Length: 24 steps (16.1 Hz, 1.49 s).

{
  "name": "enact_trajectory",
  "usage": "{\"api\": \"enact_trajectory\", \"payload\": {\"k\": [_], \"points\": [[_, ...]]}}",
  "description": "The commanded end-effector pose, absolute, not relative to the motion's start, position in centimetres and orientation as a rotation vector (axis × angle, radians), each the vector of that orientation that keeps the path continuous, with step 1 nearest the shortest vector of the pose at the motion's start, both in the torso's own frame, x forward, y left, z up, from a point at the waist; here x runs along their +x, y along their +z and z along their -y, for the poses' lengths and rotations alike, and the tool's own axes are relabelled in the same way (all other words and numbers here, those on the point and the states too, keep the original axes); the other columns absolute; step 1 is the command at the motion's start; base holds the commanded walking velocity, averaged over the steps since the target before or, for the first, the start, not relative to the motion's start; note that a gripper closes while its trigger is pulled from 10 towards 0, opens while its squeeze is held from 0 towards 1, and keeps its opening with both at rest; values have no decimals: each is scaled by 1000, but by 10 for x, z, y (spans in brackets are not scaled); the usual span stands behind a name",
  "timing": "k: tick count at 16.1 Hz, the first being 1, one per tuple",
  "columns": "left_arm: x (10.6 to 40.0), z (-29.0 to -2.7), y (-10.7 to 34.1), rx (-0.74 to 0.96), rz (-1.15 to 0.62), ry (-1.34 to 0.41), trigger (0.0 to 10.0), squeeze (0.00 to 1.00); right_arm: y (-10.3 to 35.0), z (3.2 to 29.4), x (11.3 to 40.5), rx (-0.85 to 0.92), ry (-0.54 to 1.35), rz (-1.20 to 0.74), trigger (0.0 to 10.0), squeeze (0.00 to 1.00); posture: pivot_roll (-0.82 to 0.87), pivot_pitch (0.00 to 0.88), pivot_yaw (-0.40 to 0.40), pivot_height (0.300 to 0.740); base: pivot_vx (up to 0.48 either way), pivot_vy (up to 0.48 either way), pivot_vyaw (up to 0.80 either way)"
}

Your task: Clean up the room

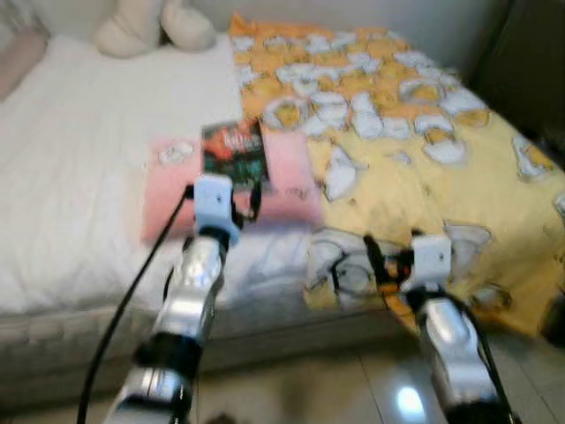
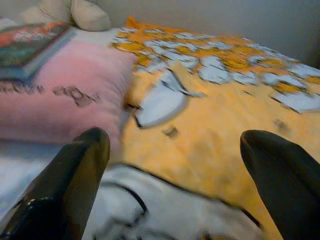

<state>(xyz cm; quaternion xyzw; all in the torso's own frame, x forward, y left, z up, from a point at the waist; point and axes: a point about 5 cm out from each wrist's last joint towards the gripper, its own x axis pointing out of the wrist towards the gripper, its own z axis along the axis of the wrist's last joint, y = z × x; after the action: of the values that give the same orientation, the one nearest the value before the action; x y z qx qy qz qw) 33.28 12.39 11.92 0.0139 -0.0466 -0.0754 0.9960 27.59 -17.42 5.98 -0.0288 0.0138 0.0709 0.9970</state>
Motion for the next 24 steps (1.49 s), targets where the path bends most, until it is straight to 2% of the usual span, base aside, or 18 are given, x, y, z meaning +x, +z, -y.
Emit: {"api": "enact_trajectory", "payload": {"k": [1, 8, 11, 14, 15, 18, 19, 20, 21, 23, 24], "points": [[334, -133, 120, 41, 98, -117, 10000, 0, 66, 167, 279, -53, 166, 2, 10000, 0, 58, 0, 3, 740, 472, 0, 0], [342, -139, 134, 8, 134, -34, 10000, 0, 72, 168, 282, -79, 175, 23, 10000, 0, 55, 0, -2, 740, 470, 0, 518], [364, -138, 159, 70, 148, 7, 10000, 0, 77, 168, 281, -80, 177, 34, 10000, 0, 46, 0, -12, 740, 292, 0, 0], [391, -128, 177, 72, 72, -88, 10000, 0, 87, 168, 276, -78, 172, 66, 10000, 0, 26, 0, -14, 740, 0, 0, 0], [399, -128, 182, 19, 32, -94, 10000, 0, 91, 170, 268, -78, 160, 78, 10000, 0, -6, 0, -12, 740, 0, 0, 0], [405, -133, 172, 18, -49, -40, 10000, 0, 99, 177, 246, -84, 124, 81, 10000, 0, -81, 0, -15, 740, 0, 0, 0], [403, -134, 161, 10, -81, 0, 10000, 0, 101, 181, 229, -96, 121, 56, 10000, 0, -127, 0, -22, 740, 0, 0, 0], [401, -128, 155, 4, -91, -29, 10000, 0, 100, 184, 217, -113, 124, 26, 10000, 0, -161, 10, -32, 740, 0, 0, 0], [399, -121, 154, 73, -64, -56, 10000, 0, 100, 187, 207, -121, 121, 3, 10000, 0, -178, 26, -42, 740, 0, 0, 0], [396, -113, 146, 3, -83, -84, 10000, 0, 97, 191, 188, -126, 118, -54, 10000, 0, -206, 62, -62, 740, 0, 0, 0], [394, -118, 138, -6, -106, -45, 10000, 0, 99, 189, 176, -134, 131, -87, 10000, 0, -222, 88, -76, 740, 0, 0, 0]]}}
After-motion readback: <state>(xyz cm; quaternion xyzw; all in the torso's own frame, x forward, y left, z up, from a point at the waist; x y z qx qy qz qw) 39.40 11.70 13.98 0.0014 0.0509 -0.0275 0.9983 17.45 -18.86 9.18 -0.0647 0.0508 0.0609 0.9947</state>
